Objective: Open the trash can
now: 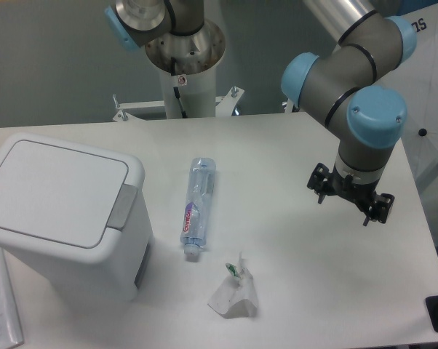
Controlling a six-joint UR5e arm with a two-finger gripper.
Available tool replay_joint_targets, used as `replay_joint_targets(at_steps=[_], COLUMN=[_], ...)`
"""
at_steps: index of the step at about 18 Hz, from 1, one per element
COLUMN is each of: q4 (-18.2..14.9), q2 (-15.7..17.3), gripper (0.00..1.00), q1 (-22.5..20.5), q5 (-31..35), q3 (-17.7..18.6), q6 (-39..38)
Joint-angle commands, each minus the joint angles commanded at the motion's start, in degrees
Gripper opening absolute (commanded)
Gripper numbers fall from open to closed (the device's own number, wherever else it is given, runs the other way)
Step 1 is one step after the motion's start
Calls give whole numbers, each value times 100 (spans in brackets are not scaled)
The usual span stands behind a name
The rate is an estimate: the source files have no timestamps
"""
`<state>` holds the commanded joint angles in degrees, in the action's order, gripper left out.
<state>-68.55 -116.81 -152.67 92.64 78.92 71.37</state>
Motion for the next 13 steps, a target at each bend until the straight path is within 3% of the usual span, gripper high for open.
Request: replay_joint_targets(at_steps=[8,13], q4=[-9,44], q2=[88,97], gripper=[100,100], q1=[-53,-44], q5=[-475,-676], q3=[26,123], q6=[-96,-657])
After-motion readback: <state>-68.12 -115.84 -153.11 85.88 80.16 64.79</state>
